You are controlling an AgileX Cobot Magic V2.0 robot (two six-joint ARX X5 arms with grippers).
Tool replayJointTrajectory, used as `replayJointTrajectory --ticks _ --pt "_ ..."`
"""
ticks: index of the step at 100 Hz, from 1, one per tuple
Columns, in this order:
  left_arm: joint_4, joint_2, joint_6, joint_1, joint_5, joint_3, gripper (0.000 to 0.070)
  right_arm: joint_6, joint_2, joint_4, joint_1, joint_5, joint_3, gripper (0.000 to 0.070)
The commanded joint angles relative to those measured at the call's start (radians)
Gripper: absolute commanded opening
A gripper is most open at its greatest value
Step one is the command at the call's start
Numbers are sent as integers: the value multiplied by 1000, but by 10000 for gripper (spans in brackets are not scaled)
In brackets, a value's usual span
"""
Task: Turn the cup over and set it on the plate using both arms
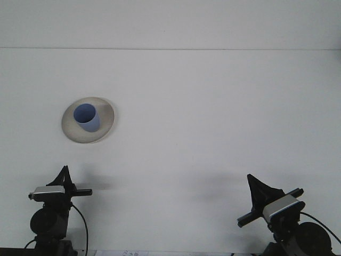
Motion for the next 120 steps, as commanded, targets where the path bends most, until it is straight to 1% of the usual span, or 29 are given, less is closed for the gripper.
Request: replayJointTrajectory --ticks 1,4,8,15,24,32,38,50,54,60,69,79,86,120 --pt "13 -2 2 1 -5 -19 15 9 0 8 8 0 7 4" --pt "13 -2 2 1 -5 -19 15 9 -1 8 8 0 7 4" --pt "13 -2 2 1 -5 -19 15 -20 -4 8 4 3 7 4" --pt "13 -2 2 1 -5 -19 15 -47 -8 8 -48 3 3 4" --pt "13 -2 2 1 -5 -19 15 -50 -9 55 -200 -15 -37 4" --pt "13 -2 2 1 -5 -19 15 -51 -17 150 -378 -58 -116 4" --pt "14 -2 2 1 -5 -19 15 -51 -31 239 -512 -122 -194 4" --pt "14 -2 2 1 -5 -19 15 -45 -86 393 -741 -332 -368 4" --pt "13 -2 2 1 -5 -19 15 -41 -109 419 -791 -378 -414 4" --pt "13 -2 2 1 -5 -19 15 -37 -140 428 -839 -419 -466 4" --pt "13 -2 2 1 -5 -19 15 -30 -183 428 -874 -426 -530 4" --pt "13 -2 2 1 -5 -19 15 -30 -196 432 -876 -426 -575 4" --pt "13 -2 2 1 -5 -19 15 -32 -196 388 -876 -424 -575 4" --pt "14 -2 2 1 -5 -19 15 -31 -196 414 -876 -420 -575 4"
